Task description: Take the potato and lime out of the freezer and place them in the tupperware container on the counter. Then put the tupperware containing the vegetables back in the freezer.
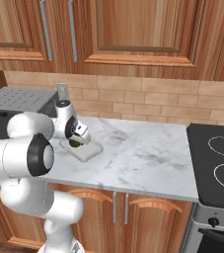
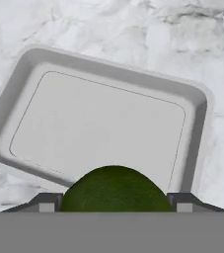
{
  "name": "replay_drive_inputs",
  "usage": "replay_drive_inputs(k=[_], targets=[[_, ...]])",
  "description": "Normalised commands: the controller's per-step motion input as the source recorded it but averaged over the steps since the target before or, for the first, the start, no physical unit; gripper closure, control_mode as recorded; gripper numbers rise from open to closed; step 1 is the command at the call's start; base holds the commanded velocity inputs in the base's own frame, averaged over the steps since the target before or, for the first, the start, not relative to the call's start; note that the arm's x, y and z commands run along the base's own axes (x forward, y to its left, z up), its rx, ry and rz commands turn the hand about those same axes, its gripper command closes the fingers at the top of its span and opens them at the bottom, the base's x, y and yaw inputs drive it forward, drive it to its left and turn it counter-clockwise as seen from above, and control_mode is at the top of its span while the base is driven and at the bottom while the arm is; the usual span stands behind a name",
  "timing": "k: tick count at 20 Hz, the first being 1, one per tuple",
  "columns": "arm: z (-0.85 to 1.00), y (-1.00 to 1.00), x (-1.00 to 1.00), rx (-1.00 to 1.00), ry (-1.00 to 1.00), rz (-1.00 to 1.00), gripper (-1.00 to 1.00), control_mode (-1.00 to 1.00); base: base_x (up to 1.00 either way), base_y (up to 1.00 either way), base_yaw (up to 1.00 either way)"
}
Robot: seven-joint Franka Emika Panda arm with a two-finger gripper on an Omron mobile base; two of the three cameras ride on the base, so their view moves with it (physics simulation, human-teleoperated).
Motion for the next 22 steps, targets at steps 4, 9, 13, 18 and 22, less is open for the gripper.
replay_drive_inputs(k=[4,9,13,18,22], targets=[[-0.16,0.03,0.87,0.0,0.03,-0.01,1.0,-1.0,0.0,0.0,0.0],[-0.27,0.0,0.38,0.0,0.0,-0.01,1.0,-1.0,0.0,0.0,0.0],[-0.49,0.0,0.02,0.0,0.0,-0.02,1.0,-1.0,0.0,0.0,0.0],[-0.31,0.0,0.0,0.0,0.0,-0.02,1.0,-1.0,0.0,0.0,0.0],[-0.19,0.0,0.0,0.0,0.0,-0.03,1.0,-1.0,0.0,0.0,0.0]])
